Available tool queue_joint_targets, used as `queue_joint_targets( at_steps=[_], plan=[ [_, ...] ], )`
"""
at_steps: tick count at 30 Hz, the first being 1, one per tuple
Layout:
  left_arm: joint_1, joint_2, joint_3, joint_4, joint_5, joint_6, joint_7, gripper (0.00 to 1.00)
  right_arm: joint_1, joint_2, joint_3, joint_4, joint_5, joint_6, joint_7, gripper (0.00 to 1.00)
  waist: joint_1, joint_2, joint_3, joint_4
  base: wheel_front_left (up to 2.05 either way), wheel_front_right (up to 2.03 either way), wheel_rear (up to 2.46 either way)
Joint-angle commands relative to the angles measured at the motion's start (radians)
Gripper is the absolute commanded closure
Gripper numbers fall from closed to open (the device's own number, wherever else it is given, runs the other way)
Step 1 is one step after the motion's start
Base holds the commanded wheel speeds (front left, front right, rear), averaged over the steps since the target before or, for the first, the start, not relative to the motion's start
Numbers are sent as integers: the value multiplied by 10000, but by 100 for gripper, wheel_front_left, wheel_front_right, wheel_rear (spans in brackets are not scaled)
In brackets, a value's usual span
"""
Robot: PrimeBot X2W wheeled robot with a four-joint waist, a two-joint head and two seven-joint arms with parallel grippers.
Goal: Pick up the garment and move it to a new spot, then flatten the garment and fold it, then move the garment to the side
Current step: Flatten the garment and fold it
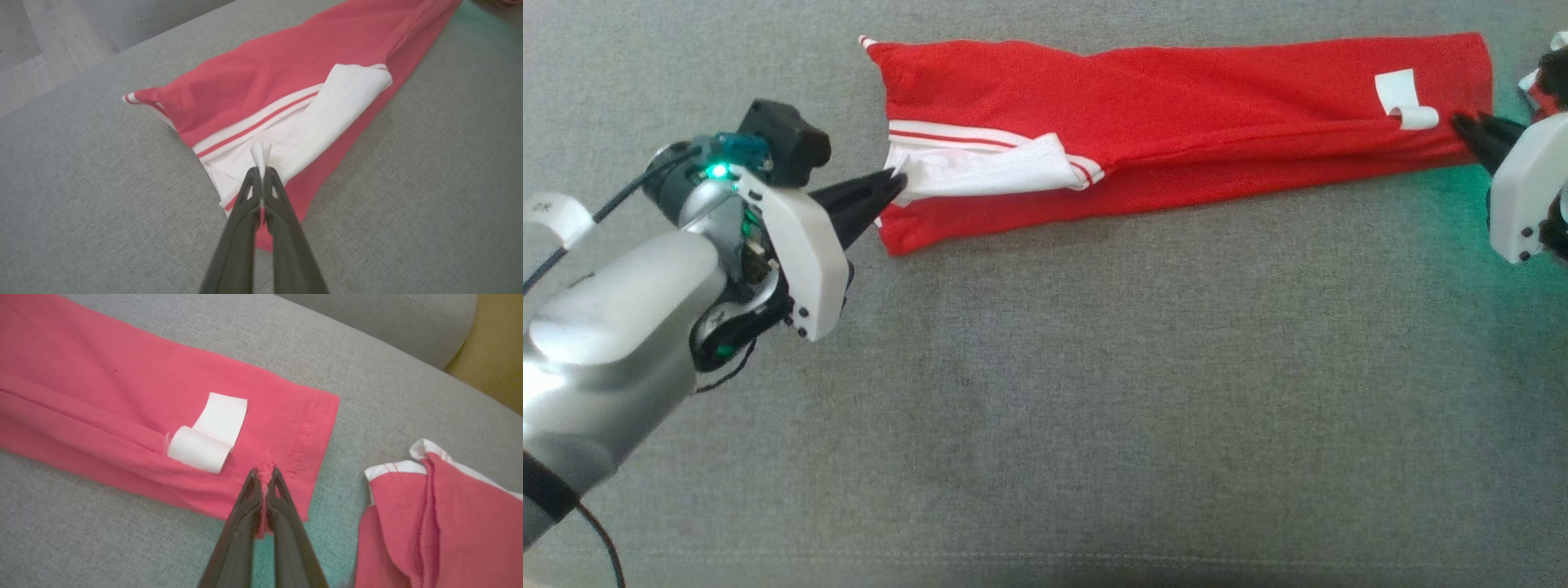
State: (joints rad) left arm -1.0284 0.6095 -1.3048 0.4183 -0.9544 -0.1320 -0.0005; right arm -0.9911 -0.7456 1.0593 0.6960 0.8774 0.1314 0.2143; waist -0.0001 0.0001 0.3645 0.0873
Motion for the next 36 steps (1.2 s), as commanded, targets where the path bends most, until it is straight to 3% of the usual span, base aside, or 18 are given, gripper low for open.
queue_joint_targets(
  at_steps=[1, 2, 3, 10, 17, 20, 25, 29, 32, 36],
  plan=[
    [-262, 386, 416, 24, -32, 14, -96, 100, 135, -384, -7, -67, 202, -7, 78, 100, 1, -1, -4, -20, 0, 0, 0],
    [-256, 339, 414, 163, 3, 14, -174, 74, 143, -373, 3, -4, 303, -7, 149, 54, 1, -1, -18, -34, 0, 0, 0],
    [-238, 276, 416, 304, 27, 21, -267, 0, 152, -360, 24, 69, 376, -7, 235, 0, 1, -1, -45, -52, 0, 0, 0],
    [-48, -139, 807, 1177, -144, 462, -1157, 0, 158, -181, -288, 248, 1141, -7, 31, 0, 1, -1, -470, -201, 0, 0, 0],
    [305, -434, 2185, 1399, -682, 1454, -2489, 0, 222, 386, -1229, 62, 2049, -7, -1344, 0, 1, -1, -1069, -370, 0, 0, 0],
    [610, -571, 3399, 959, -575, 1932, -2600, 0, 365, 755, -1741, -29, 2292, -7, -2304, 0, 1, -1, -1277, -418, 0, 0, 0],
    [2208, -1194, 6564, -525, 622, 2528, -2609, 0, 776, 1522, -2690, 157, 2367, -7, -4096, 0, 1, -1, -1509, -481, 0, 0, 0],
    [3807, -2061, 8672, -1603, 2088, 2558, -2610, 0, 1208, 2400, -3573, 364, 1726, -7, -4709, 0, 1, -1, -1684, -585, 0, 0, 0],
    [4943, -2809, 9881, -2206, 3111, 2369, -2611, 0, 1625, 3039, -4992, 53, 485, -7, -4752, 0, 1, -1, -1755, -681, 0, 0, 0],
    [5908, -3436, 10616, -2546, 4191, 1955, -2611, 0, 2638, 3921, -6764, -686, -1294, -7, -4756, 0, 1, -1, -1823, -747, 0, 0, 0]
  ],
)
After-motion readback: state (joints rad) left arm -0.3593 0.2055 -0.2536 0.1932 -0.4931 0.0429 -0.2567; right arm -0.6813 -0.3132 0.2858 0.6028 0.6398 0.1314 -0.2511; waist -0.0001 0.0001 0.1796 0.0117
